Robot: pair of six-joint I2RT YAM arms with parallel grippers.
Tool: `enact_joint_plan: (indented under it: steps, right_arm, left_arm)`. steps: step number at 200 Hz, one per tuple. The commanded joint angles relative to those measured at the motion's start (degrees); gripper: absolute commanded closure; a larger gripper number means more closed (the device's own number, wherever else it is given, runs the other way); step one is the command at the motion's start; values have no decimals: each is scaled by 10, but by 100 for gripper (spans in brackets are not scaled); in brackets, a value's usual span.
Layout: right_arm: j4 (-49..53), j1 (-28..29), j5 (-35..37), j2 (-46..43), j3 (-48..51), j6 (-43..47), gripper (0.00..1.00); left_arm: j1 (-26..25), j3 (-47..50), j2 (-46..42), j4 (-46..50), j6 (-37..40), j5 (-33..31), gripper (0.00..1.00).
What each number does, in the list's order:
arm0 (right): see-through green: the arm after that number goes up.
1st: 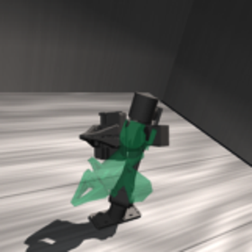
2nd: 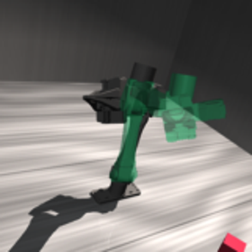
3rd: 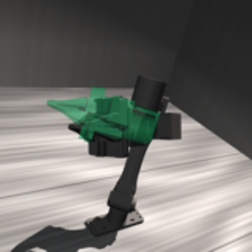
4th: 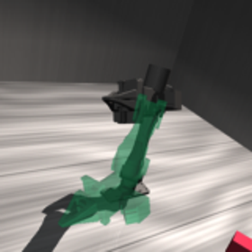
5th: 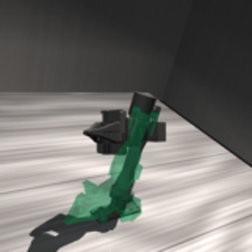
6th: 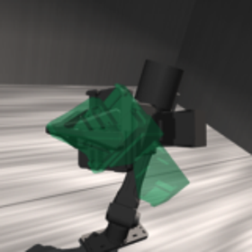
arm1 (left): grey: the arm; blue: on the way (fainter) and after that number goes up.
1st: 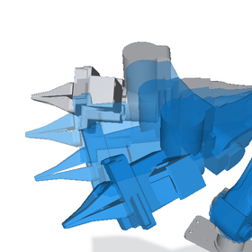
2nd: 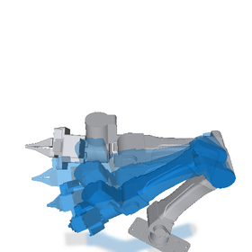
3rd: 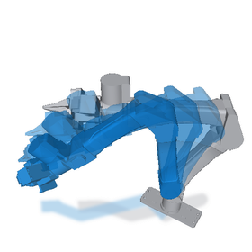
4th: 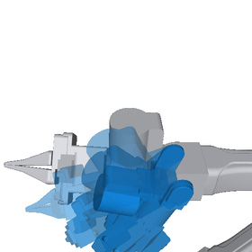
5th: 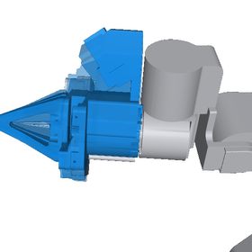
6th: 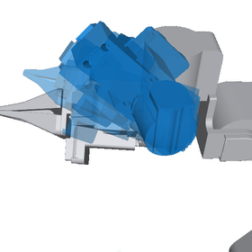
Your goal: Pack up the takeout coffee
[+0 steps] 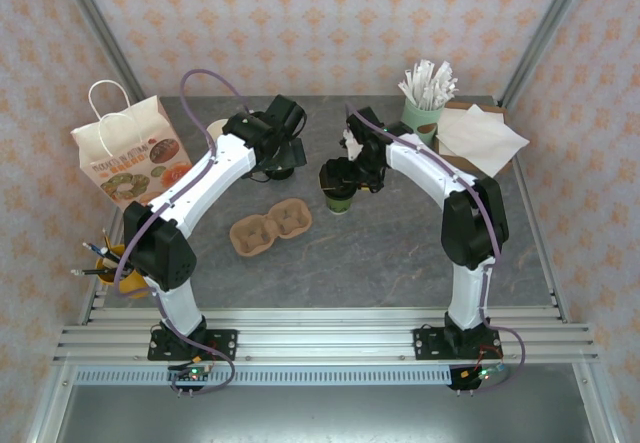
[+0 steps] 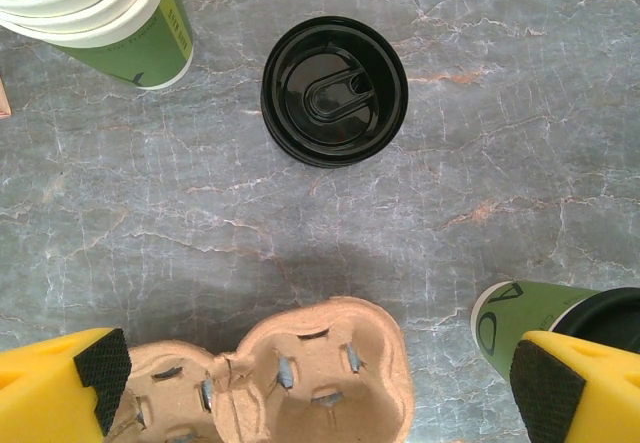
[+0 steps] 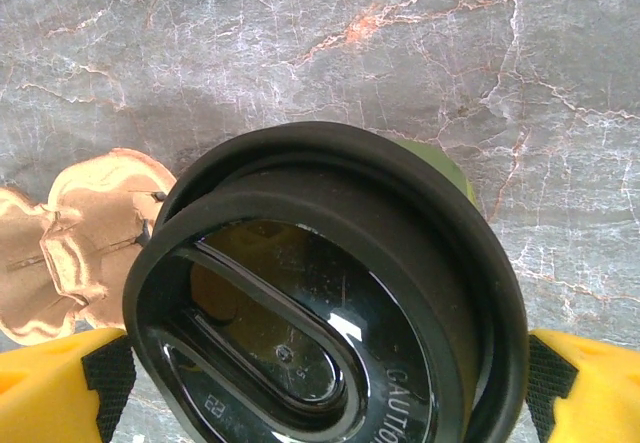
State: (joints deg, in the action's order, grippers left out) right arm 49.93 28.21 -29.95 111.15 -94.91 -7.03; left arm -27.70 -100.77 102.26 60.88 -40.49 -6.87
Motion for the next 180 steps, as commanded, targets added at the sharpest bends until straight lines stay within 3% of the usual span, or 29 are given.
enact_joint_plan:
  steps: [1,25,54,144,180]
  right_arm:
    - [0,2,11,-5,5,-5,3]
    - [3,1,25,-11,2,-12,21]
    - [7,-6,11,-6,2,-19,30]
    - [-45,-103,-19,-36,45,-31,31]
    - [-43,-109,-30,-33,45,-25,29]
  left_arm:
    - [1,6,-6,4,3,-16,0]
    - [1,11,-11,3,1,-21,0]
    - [1,10,-9,2,4,-20,0]
    - [1,2,-8,7,13,-31,0]
    - [1,10,-18,-6,20,-23,0]
